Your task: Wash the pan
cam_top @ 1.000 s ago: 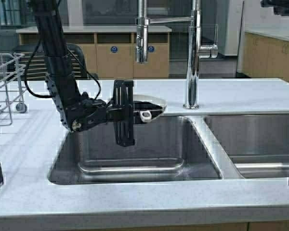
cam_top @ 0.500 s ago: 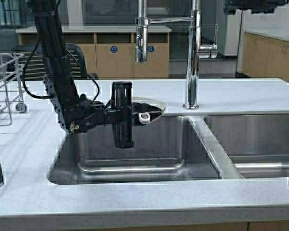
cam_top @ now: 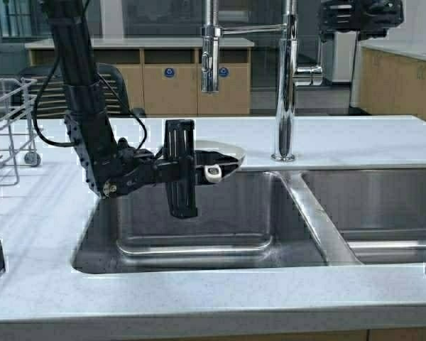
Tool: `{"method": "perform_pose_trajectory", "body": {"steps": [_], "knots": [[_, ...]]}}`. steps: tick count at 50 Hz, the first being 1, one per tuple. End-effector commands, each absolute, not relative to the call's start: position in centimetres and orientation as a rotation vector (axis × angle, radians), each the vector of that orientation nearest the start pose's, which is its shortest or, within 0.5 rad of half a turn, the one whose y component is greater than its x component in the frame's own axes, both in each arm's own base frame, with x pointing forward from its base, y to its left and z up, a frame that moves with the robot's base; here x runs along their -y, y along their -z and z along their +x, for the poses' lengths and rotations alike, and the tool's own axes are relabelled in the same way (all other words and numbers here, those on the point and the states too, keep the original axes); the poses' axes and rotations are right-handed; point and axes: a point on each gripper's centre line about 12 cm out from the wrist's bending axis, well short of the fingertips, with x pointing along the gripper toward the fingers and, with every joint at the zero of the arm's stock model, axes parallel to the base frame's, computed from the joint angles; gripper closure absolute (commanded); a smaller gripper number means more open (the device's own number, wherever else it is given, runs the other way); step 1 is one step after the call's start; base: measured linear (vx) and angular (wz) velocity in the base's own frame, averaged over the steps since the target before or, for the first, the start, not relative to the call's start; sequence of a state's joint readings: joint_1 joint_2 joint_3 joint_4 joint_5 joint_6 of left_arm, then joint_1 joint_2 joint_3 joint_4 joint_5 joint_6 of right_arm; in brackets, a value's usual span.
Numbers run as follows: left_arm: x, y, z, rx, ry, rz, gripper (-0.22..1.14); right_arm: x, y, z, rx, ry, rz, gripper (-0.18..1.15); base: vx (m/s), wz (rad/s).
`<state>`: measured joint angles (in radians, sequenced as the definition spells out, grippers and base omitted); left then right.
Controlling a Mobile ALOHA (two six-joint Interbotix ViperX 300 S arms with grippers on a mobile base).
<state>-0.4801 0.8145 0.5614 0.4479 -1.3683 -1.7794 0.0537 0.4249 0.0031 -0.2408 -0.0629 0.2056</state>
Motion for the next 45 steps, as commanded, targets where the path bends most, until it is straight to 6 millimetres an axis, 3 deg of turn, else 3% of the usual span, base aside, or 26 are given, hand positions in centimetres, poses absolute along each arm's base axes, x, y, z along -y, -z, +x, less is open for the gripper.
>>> {"method": "perform_pose_trajectory", "body": {"steps": [1,15,30,45], "knots": [[24.6,-0.7,36.0,-0.741,0.722,-1.538,0.89,-3.5,-22.7,57.1,-0.318,-0.077,-0.042,-0.07,0.01,0.01],[24.7,-0.9,36.2,-0.733,0.730,-1.540,0.89,-3.6,-20.8,60.0,-0.353,-0.064,-0.046,-0.07,0.00,0.00],[24.7,-0.8,36.2,-0.734,0.730,-1.540,0.89,-2.8,-21.2,62.4,-0.397,-0.022,-0.043,-0.07,0.00,0.01],[24.8,-1.0,36.4,-0.728,0.736,-1.540,0.89,2.1,-20.6,62.8,-0.482,0.077,-0.005,-0.07,0.00,0.00]]}}
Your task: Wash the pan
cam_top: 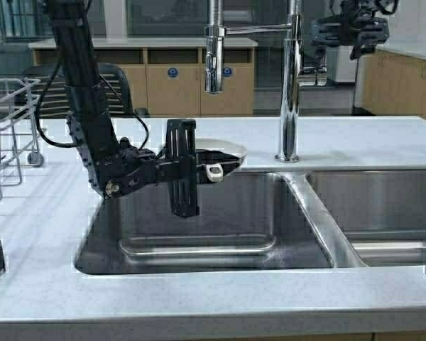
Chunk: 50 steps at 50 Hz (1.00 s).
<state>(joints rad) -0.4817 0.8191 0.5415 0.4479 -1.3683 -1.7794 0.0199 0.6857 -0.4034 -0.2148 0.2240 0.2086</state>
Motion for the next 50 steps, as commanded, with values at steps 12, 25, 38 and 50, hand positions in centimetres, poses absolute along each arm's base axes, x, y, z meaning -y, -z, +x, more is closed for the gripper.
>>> {"method": "perform_pose_trajectory", "body": {"steps": [12,25,38,50], "knots": [[24.9,-1.1,36.5,-0.727,0.742,-1.538,0.89,6.6,-21.1,61.8,-0.500,0.152,0.017,-0.07,0.00,0.00],[25.0,-1.1,36.6,-0.727,0.750,-1.538,0.89,8.8,-23.5,60.8,-0.462,0.187,0.021,-0.07,0.00,0.00],[25.0,-1.1,36.6,-0.729,0.749,-1.536,0.89,8.8,-28.5,58.6,-0.297,0.168,0.015,-0.07,0.00,0.00],[25.0,-1.0,36.6,-0.729,0.748,-1.539,0.89,9.5,-23.4,58.3,-0.419,0.185,0.047,0.33,0.00,-0.01]]}}
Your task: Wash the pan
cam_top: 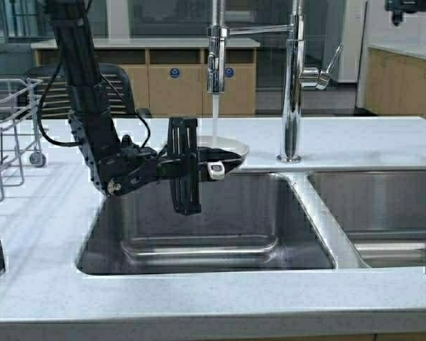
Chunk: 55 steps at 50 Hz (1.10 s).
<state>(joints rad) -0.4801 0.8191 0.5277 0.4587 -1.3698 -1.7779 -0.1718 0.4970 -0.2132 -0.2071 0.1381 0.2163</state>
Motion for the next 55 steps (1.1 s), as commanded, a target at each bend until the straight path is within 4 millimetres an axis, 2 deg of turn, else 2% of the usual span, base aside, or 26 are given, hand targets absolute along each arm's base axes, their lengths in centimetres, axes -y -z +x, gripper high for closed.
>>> {"method": "perform_pose_trajectory", "body": {"steps": [1,6,8,9,16,23,28,34,46,55], "knots": [[25.0,-1.0,36.6,-0.729,0.748,-1.539,0.89,9.3,-23.0,58.4,-0.426,0.183,0.051,0.42,-0.01,-0.03],[25.0,-1.1,36.7,-0.726,0.748,-1.539,0.89,7.8,-22.0,58.9,-0.441,0.162,0.088,0.92,-0.01,-0.05],[25.0,-1.0,36.6,-0.729,0.748,-1.539,0.89,7.1,-21.8,59.2,-0.441,0.150,0.093,1.05,-0.01,-0.02],[25.0,-1.0,36.6,-0.729,0.748,-1.539,0.89,6.6,-21.7,59.4,-0.442,0.142,0.092,1.07,-0.01,-0.01],[25.0,-0.9,36.6,-0.731,0.745,-1.539,0.89,2.5,-21.3,60.7,-0.450,0.076,0.076,0.87,0.00,0.00],[25.1,-1.0,36.8,-0.726,0.751,-1.539,0.89,-1.9,-21.5,61.8,-0.463,0.010,0.056,0.92,0.00,0.00],[25.1,-0.9,36.7,-0.727,0.749,-1.539,0.89,-4.2,-21.7,62.5,-0.468,-0.022,0.050,0.92,0.00,0.00],[25.1,-0.9,36.8,-0.726,0.751,-1.539,0.89,-5.6,-22.1,62.9,-0.497,-0.035,0.068,0.92,0.00,0.00],[25.3,-1.0,37.1,-0.719,0.759,-1.538,0.89,-6.7,-24.0,62.7,-0.527,-0.087,0.086,0.92,0.00,0.00],[25.3,-1.1,37.3,-0.714,0.764,-1.538,0.89,-9.5,-24.6,62.1,-0.583,-0.243,0.101,0.92,0.00,0.00]]}}
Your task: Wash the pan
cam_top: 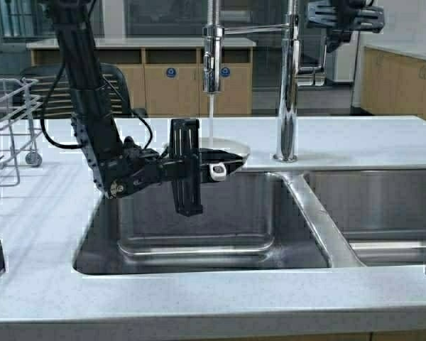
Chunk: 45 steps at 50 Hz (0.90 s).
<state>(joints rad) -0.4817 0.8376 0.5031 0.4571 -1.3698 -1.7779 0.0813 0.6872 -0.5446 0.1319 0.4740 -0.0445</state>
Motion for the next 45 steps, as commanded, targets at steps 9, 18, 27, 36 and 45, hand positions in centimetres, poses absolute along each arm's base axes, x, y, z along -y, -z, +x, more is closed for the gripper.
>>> {"method": "perform_pose_trajectory", "body": {"steps": [9,18,27,36,45], "knots": [[25.3,-1.1,37.1,-0.716,0.764,-1.537,0.89,-9.6,-25.4,62.0,-0.535,-0.322,0.038,0.92,0.00,-0.01],[25.3,-1.6,37.3,-0.668,0.813,-1.565,0.89,-5.2,-26.7,61.5,-0.397,-0.166,0.063,0.92,0.00,-0.02],[24.7,-1.8,37.9,-0.484,0.885,-1.592,0.89,-0.8,-26.1,58.8,-0.334,-0.021,0.142,0.92,0.00,0.00],[23.9,-1.2,37.7,-0.457,0.720,-1.496,0.89,0.3,-24.1,56.0,-0.332,0.035,0.140,0.92,0.00,0.00],[24.6,-1.5,36.6,-0.674,0.504,-1.325,0.89,0.5,-22.7,54.4,-0.348,0.056,0.139,0.92,0.00,0.00]]}}
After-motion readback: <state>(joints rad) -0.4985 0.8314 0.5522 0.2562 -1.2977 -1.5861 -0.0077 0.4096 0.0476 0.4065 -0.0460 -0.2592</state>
